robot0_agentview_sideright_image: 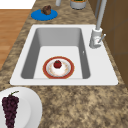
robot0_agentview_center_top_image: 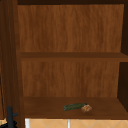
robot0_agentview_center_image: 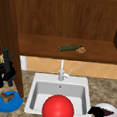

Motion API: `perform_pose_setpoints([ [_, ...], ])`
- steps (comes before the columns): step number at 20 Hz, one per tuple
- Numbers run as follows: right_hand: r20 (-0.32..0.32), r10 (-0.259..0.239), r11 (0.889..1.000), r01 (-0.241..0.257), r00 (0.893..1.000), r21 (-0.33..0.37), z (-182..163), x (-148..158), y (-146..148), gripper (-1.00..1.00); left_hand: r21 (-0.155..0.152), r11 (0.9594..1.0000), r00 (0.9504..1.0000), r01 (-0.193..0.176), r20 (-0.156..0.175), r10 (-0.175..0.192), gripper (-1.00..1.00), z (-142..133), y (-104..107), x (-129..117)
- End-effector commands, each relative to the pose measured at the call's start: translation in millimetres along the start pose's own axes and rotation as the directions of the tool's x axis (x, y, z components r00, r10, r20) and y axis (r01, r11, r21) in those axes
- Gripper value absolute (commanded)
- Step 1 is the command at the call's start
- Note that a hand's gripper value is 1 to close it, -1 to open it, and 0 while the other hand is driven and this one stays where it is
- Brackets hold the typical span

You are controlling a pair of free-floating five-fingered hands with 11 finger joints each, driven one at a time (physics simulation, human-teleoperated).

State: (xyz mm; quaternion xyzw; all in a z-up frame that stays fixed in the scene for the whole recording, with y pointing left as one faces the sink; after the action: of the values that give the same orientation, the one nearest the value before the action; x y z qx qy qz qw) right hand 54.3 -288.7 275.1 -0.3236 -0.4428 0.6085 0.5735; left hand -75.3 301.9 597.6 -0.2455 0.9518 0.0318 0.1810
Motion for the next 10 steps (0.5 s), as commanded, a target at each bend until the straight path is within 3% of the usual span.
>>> perform_pose_setpoints([
  [1,0.0,0.0,1.0,0.0,1.0,0.0,0.0,0.0,0.0,0.0,-0.033,0.9994,0.9997,-0.014,0.02,0.015,1.0,29.6,33.4,7.4],
  [10,0.0,0.0,1.0,0.0,1.0,0.0,0.0,0.0,0.0,0.0,0.003,0.9962,0.9961,-0.087,0.016,0.087,1.0,32.2,94.3,-2.8],
])
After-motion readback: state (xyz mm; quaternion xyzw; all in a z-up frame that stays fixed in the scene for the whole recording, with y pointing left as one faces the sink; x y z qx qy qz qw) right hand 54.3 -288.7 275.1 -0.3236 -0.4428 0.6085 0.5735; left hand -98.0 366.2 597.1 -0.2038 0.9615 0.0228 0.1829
